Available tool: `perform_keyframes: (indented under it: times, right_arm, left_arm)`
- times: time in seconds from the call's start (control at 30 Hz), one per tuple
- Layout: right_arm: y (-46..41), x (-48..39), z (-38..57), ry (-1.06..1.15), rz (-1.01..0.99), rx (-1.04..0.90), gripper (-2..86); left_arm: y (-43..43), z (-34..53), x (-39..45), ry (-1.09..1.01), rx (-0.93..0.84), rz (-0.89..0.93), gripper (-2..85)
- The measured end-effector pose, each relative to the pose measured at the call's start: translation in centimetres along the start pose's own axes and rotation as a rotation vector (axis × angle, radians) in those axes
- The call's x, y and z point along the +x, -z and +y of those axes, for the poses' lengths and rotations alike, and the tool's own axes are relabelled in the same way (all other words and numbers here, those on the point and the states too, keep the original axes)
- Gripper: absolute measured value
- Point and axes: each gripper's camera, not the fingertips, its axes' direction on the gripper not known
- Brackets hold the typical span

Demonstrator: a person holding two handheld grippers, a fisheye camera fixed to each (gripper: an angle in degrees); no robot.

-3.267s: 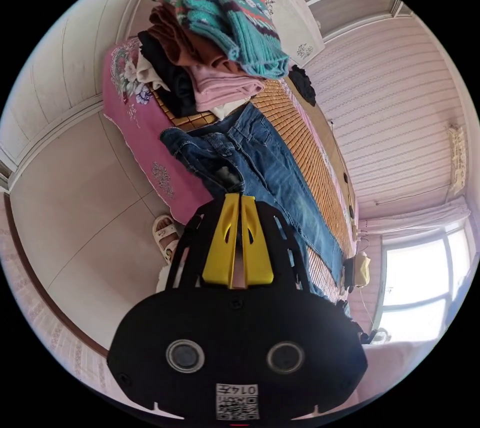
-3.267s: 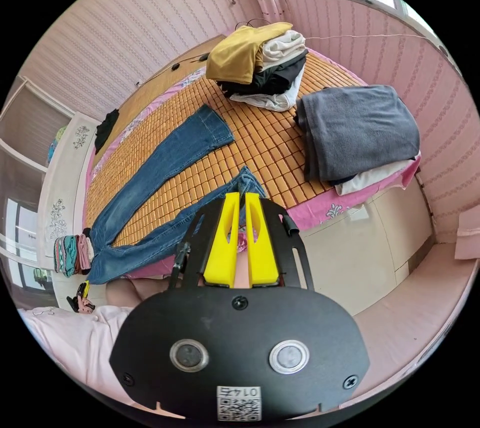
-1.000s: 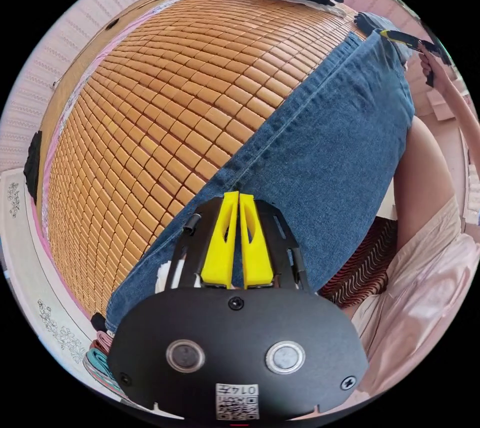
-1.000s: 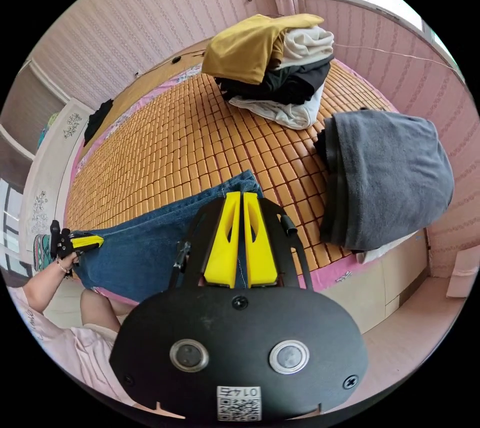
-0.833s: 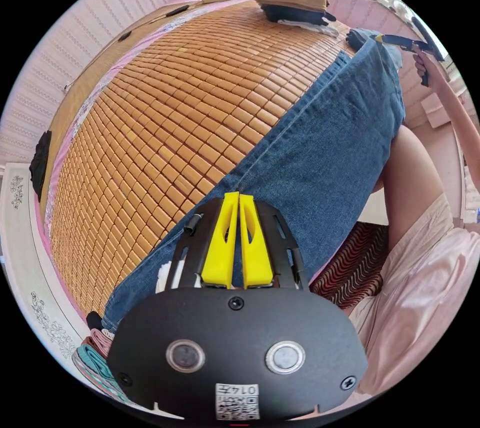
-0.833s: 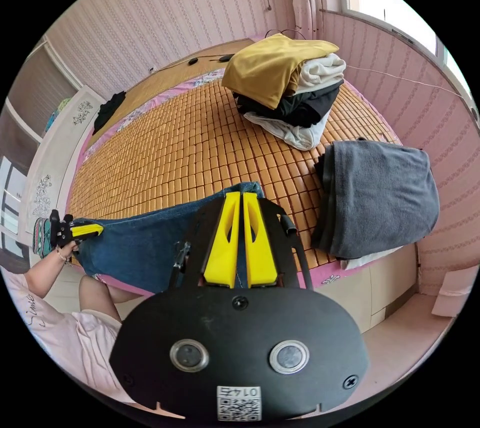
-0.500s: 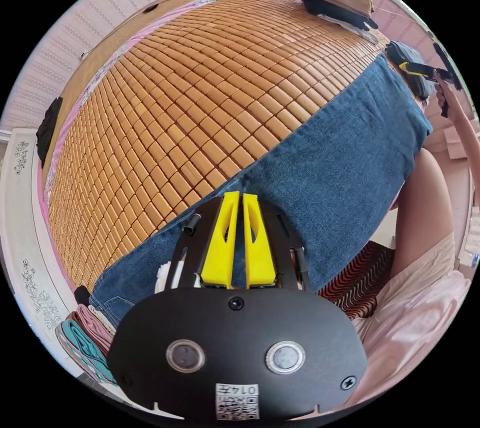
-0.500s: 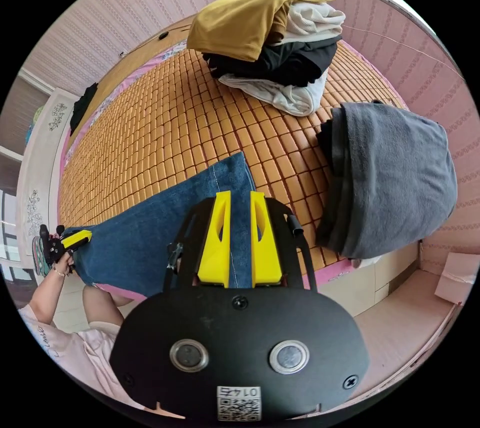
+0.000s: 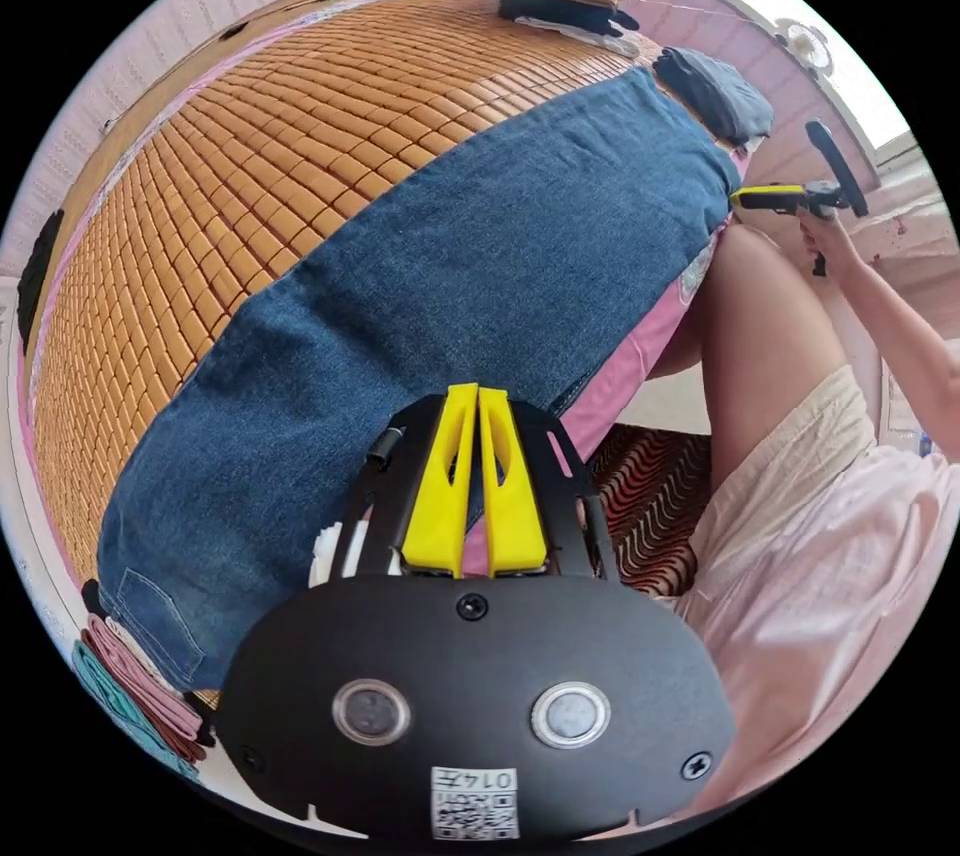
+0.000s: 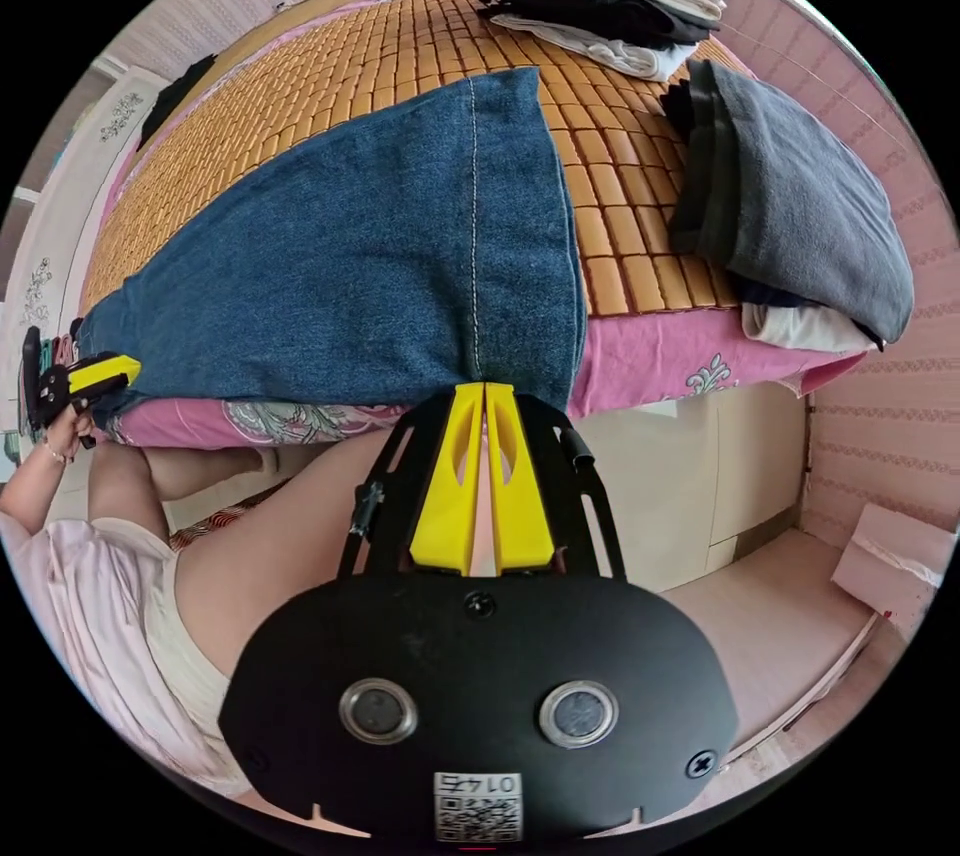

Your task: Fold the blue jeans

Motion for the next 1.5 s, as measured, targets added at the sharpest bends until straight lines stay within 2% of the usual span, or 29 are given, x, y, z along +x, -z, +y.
perform_keyframes:
  times: [0.1,0.23,0.33,0.47,0.6,0.67,0.7,0.83,0.93,1.07,1.2,1.27,1.3,1.37,1.43,1.5]
  right_arm:
    - [-0.1,-1.6,-0.8,0.042,0.093,-0.046,-0.3]
    - [2.7,-6.3,-2.1,0.158,0.146,0.043,-0.3]
    - [3.6,-12.8,-4.0,0.36,0.024,0.083,-0.4]
    - [1.8,-25.5,-5.4,0.719,-0.168,0.026,-0.4]
    - [-1.2,-33.8,-3.6,0.93,-0.199,-0.038,-0.5]
    - [-5.2,-35.8,-3.0,0.957,-0.036,-0.112,-0.5]
    - [-4.9,-35.6,-3.1,0.947,-0.065,-0.063,-0.5]
    - [-4.9,-35.1,-4.4,0.949,-0.107,-0.187,-0.5]
    - [-2.2,-35.8,-5.6,1.025,-0.14,-0.149,-0.5]
    - [-1.1,-39.1,-10.0,1.028,-0.048,-0.054,-0.5]
    - [-3.3,-41.7,-13.1,0.999,0.044,0.003,-0.5]
    - [-6.4,-42.3,-14.8,1.02,0.117,-0.101,-0.4]
    - [-6.1,-42.2,-15.3,1.017,0.103,-0.095,-0.5]
    - [-5.8,-42.7,-17.5,1.049,0.106,-0.236,-0.5]
    - [-4.5,-42.5,-18.4,1.049,0.137,-0.143,-0.5]
    - [-5.3,-42.1,-19.6,1.025,0.171,-0.165,-0.5]
  left_arm:
    - [0.6,1.2,-0.4,0.056,0.042,-0.002,-0.7]
    - [2.4,4.5,-1.7,0.154,0.128,0.011,-0.7]
    - [3.4,8.2,-3.7,0.266,0.162,-0.044,-0.7]
    - [3.3,11.8,-5.5,0.337,0.138,-0.119,-0.8]
    - [1.4,12.9,-6.1,0.368,0.069,-0.129,-0.8]
    - [0.6,13.5,-6.5,0.382,0.072,-0.092,-0.9]
    - [0.5,13.8,-6.7,0.379,0.077,-0.082,-0.9]
    - [1.0,14.2,-7.4,0.413,0.059,-0.064,-0.9]
    - [3.0,13.9,-6.0,0.337,0.147,-0.113,-1.0]
    - [2.6,11.4,-3.0,0.193,0.197,-0.021,-1.0]
    - [-0.5,9.5,-1.7,0.146,0.097,-0.072,-1.0]
    - [-0.8,9.9,-1.6,0.123,0.111,-0.077,-1.0]
    - [-0.8,10.0,-1.7,0.118,0.108,-0.075,-1.0]
    - [-0.7,10.0,-2.0,0.12,0.088,-0.055,-1.0]
    - [-0.5,10.2,-2.1,0.123,0.076,-0.041,-1.0]
    - [-0.6,10.6,-2.1,0.122,0.078,-0.038,-1.0]
